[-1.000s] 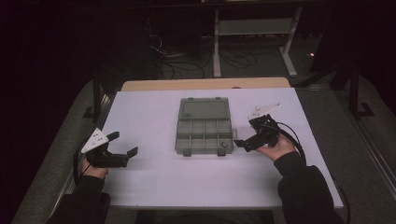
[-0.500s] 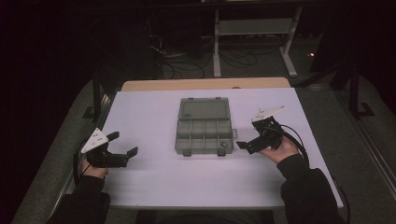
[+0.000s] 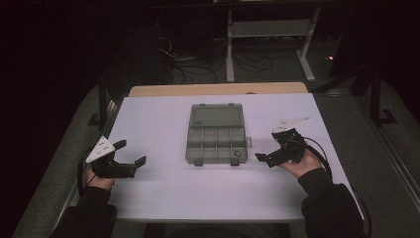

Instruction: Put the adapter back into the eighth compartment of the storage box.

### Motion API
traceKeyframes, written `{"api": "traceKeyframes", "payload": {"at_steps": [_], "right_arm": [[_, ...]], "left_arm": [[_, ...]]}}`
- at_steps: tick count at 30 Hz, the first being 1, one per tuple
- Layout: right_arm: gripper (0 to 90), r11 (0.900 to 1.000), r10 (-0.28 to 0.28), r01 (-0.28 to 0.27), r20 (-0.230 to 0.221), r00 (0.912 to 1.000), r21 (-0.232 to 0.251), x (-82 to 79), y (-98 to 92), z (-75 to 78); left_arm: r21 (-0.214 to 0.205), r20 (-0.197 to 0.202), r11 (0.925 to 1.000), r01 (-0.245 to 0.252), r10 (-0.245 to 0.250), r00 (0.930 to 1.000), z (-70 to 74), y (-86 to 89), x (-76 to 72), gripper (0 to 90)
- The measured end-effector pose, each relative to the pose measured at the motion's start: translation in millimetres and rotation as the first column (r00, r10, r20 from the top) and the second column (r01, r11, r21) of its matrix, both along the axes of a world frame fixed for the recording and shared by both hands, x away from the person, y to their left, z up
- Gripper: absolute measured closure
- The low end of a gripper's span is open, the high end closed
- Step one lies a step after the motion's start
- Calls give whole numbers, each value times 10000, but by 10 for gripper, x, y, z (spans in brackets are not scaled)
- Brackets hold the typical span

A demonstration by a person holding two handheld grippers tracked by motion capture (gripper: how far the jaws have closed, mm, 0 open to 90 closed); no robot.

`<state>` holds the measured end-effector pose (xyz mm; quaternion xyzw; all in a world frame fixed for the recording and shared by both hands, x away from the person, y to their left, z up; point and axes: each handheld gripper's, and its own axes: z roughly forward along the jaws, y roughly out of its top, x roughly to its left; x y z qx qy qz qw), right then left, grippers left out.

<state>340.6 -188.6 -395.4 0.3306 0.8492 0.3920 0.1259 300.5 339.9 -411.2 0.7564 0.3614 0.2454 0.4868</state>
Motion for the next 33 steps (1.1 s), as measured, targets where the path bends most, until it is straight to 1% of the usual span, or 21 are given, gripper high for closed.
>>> {"api": "traceKeyframes", "payload": {"at_steps": [4, 7, 8, 10, 15, 18, 22, 25, 26, 33], "right_arm": [[0, 9998, -185, 185, 37, 9998, 42, -49, -71, -38], [0, 9997, -214, 214, 24, 9998, 87, -58, -85, -45], [0, 9994, -325, 324, 79, 9994, 127, -89, -132, -62], [0, 9991, -402, 399, 166, 9991, 162, -105, -164, -70], [0, 9976, -606, 598, 241, 9979, 339, -142, -219, -93], [0, 9955, -763, 744, 307, 9966, 588, -180, -263, -110], [0, 9947, -835, 812, 345, 9959, 637, -200, -278, -123], [0, 9941, -875, 855, 282, 9958, 671, -232, -304, -138], [0, 9932, -913, 887, 310, 9953, 759, -260, -320, -147], [0, 9934, -856, 841, 160, 9962, 777, -297, -334, -176]], "left_arm": [[-12, 3, 10000, 2, -2, 10000, -1, -1, 0, 0], [-12, 3, 10000, 2, -2, 10000, -1, -1, 0, 0], [-25, 6, 10000, 5, -5, 10000, 0, -4, 0, 0], [-40, -4, 10000, 8, -8, 10000, -3, -6, 3, 0], [-42, 1, 10000, 23, -23, 10000, -1, -6, 5, 0], [-39, 11, 10000, 29, -29, 10000, 0, -6, 6, 0], [-44, 18, 10000, 25, -25, 10000, 0, -8, 11, 0], [-28, 20, 10000, 36, -36, 10000, -1, -12, 12, 0], [-28, 21, 10000, 34, -34, 10000, 0, -11, 11, 0], [-6, 44, 10000, 52, -52, 10000, -2, -15, 16, 0]]}}
